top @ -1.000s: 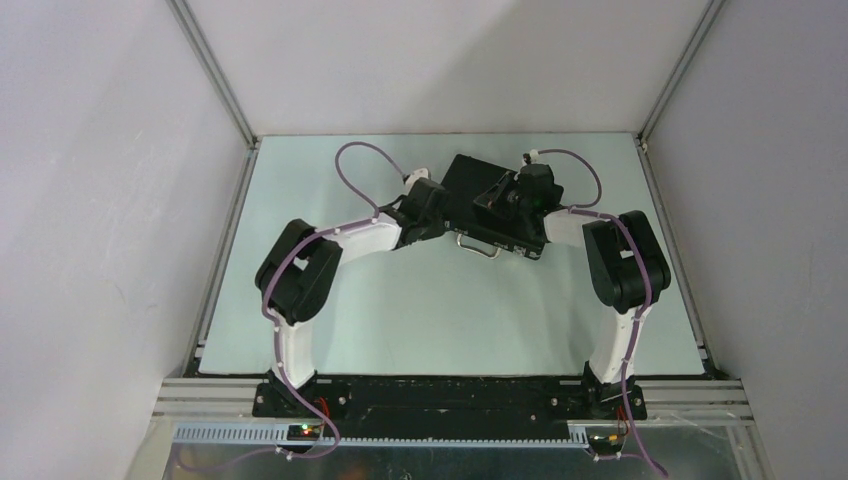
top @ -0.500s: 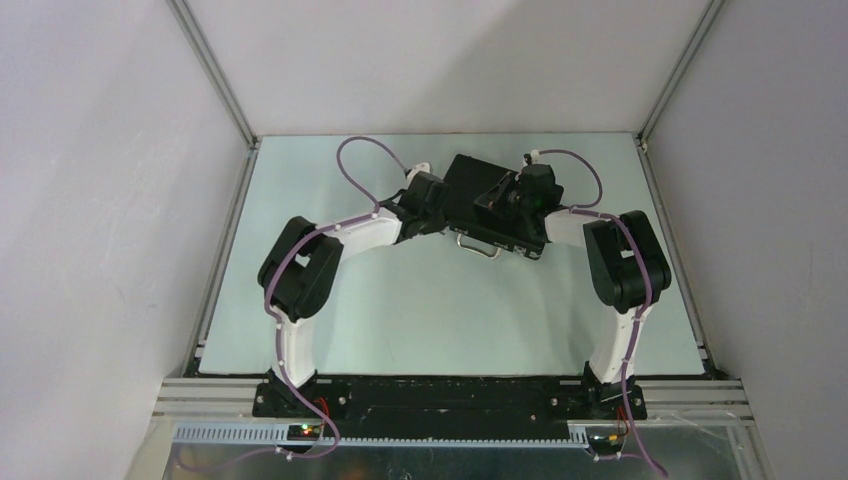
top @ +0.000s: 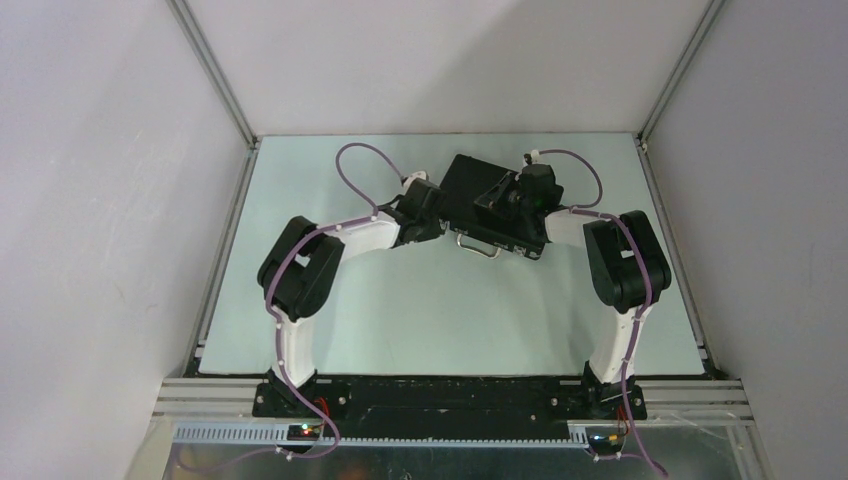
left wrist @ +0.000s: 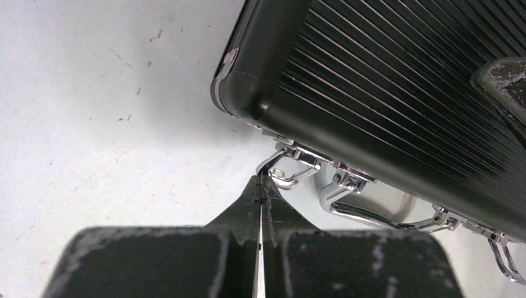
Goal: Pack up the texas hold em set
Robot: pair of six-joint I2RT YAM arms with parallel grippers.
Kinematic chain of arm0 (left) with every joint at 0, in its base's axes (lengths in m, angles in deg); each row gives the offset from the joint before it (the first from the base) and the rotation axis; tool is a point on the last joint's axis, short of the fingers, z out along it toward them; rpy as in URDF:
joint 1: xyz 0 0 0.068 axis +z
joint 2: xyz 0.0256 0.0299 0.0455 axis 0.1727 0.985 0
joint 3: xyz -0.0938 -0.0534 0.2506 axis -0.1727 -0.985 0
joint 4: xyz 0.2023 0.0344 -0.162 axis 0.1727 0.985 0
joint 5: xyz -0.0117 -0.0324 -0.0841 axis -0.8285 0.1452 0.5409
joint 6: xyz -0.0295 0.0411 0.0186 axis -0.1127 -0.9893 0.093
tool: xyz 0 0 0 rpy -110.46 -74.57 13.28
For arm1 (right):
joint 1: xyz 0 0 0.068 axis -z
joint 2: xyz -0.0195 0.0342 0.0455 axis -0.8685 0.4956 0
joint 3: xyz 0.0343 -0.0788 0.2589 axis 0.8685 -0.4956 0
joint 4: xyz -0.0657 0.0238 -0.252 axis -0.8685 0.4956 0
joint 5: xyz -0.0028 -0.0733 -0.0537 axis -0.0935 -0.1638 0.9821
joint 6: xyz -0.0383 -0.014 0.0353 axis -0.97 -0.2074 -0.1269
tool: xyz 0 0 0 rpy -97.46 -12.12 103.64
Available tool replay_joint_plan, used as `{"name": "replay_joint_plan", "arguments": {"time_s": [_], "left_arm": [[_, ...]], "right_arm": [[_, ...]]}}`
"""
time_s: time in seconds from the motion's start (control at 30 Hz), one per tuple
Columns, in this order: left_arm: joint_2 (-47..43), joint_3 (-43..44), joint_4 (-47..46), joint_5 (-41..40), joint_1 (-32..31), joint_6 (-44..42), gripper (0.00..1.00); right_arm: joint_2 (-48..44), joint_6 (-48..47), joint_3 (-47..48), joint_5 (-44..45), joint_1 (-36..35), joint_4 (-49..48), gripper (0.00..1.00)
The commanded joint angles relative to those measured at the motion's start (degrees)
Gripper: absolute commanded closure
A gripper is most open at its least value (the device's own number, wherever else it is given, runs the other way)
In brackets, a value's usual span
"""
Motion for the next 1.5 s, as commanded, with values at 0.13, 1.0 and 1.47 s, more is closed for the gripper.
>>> {"name": "replay_joint_plan", "arguments": {"time_s": [0.13,1.0,1.47], "left_arm": [[3.85,5.61,-0.41,1.10,0.11,-0.51,1.00],[-8.67,-0.30,-7.32,6.13,-11.06,-5.23,1.00],[3.12,17.51,-3.68,13.30,-15.48,-6.56,1.00]], "right_arm": [[1.48,-1.45,-1.38,0.85,0.44,3.58,0.89],[-8.80,-0.21,-16.94,5.20,10.66,0.79,0.96],[-7.53,1.28,-19.23,0.00,13.42,-4.31,0.99]]}}
